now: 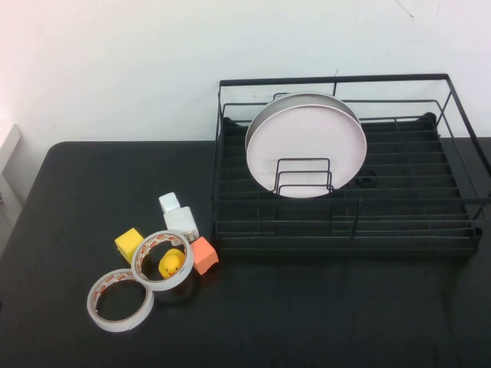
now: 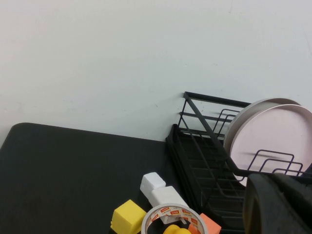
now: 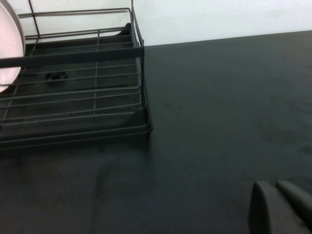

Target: Place plate on rack

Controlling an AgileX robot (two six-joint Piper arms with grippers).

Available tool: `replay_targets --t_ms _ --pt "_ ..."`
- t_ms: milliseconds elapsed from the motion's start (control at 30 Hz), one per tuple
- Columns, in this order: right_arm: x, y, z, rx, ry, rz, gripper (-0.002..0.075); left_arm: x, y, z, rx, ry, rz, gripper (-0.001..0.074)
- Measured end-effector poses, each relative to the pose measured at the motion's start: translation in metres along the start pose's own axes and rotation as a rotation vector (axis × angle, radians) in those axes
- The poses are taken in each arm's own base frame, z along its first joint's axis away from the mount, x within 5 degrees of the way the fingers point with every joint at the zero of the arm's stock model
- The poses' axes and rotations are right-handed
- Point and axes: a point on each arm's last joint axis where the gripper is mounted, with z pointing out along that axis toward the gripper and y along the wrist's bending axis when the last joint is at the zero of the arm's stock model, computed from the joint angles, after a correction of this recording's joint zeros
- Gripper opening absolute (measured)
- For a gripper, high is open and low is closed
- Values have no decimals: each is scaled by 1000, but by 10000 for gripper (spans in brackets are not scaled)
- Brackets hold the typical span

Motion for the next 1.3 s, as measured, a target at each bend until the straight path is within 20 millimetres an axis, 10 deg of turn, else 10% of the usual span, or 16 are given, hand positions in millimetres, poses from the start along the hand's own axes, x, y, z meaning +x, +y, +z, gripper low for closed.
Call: replay_targets --t_ms 633,833,1300 --pt "0 0 0 0 0 -2 -2 2 -1 0 16 5 -20 -1" --pt "0 0 0 0 0 -2 -2 20 -4 2 113 -34 228 -1" --pt "0 0 0 0 0 -2 -2 58 17 -11 -150 168 -21 -1"
